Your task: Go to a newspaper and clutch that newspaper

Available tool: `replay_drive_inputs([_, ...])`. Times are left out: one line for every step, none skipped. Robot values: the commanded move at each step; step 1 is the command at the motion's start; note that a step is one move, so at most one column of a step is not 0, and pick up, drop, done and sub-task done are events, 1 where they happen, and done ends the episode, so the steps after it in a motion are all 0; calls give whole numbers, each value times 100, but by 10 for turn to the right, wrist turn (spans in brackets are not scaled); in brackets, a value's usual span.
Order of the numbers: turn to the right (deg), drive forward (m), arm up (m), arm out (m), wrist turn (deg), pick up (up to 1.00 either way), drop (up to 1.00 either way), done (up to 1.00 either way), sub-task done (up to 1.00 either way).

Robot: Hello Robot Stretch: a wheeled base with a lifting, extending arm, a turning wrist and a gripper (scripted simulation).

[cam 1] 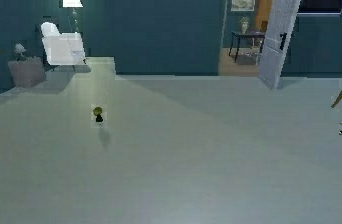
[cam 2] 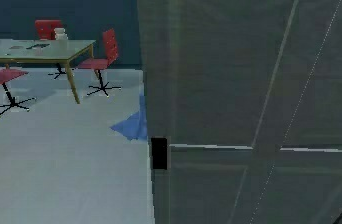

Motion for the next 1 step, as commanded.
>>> replay_drive_inputs([180,0,0,0,0,0,0,0,0])
